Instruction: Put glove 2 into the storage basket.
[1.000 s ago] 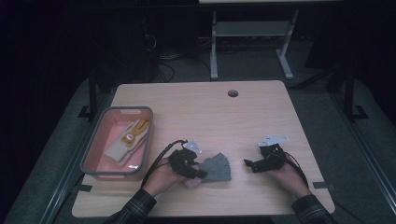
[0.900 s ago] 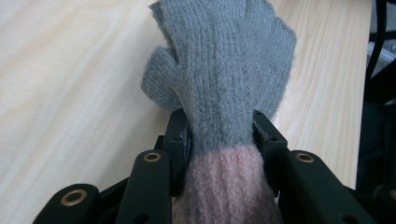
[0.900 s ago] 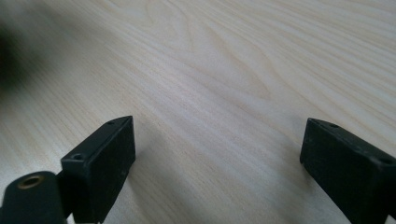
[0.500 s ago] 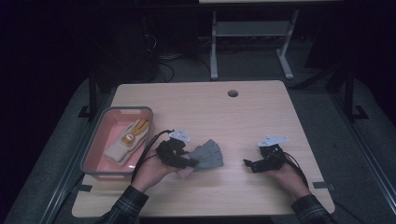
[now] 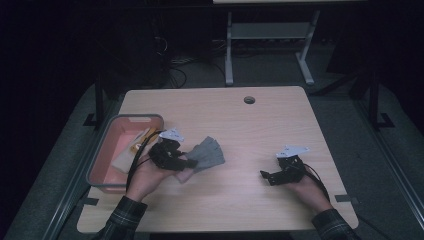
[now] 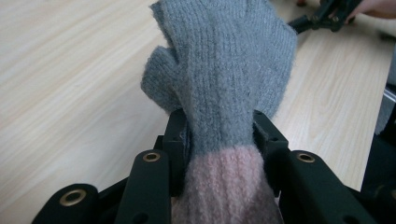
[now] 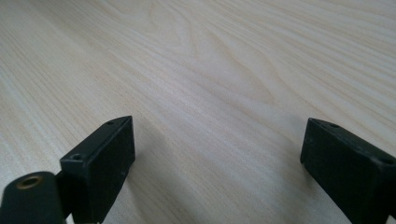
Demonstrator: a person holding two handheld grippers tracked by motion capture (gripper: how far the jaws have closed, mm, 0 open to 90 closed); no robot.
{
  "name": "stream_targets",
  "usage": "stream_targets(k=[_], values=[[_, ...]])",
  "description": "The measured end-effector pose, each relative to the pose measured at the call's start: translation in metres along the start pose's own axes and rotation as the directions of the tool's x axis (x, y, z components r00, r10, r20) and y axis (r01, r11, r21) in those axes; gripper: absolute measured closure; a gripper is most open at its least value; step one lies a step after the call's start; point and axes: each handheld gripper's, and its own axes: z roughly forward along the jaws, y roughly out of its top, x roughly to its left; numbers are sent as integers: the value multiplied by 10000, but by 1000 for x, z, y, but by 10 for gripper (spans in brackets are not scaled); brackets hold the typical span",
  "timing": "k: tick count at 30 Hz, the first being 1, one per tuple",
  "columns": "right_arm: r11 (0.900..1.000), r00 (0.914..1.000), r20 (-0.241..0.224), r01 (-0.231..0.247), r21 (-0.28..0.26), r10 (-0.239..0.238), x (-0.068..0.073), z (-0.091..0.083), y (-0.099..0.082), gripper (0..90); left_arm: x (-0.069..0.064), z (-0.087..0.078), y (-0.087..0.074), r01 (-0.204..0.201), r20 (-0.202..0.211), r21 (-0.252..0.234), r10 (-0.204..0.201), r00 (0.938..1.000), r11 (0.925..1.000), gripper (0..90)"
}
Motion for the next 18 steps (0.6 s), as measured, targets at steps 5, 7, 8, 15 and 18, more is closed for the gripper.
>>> stream_targets(k=[5, 7, 8, 15, 18], values=[[10000, 10000, -1, 1, -1, -1, 0, 0, 0, 98, 13, -20, -4, 424, -474, -341, -439, 9979, 9985, 635], [10000, 10000, -1, 9, -7, -9, 0, 0, 0, 98, 18, -28, -6, 616, -729, -480, -650, 9952, 9969, 635], [10000, 10000, 2, -1, -1, 1, 0, 0, 0, 98, 21, -33, -7, 697, -873, -555, -744, 9934, 9960, 635], [10000, 10000, -2, -3, 0, 3, 0, 0, 0, 98, 40, -61, -18, 1183, -1857, -900, -1333, 9735, 9889, 632], [10000, 10000, -2, -5, -10, 5, 0, 0, 0, 98, 49, -69, -25, 1446, -2126, -1036, -1639, 9633, 9840, 631]])
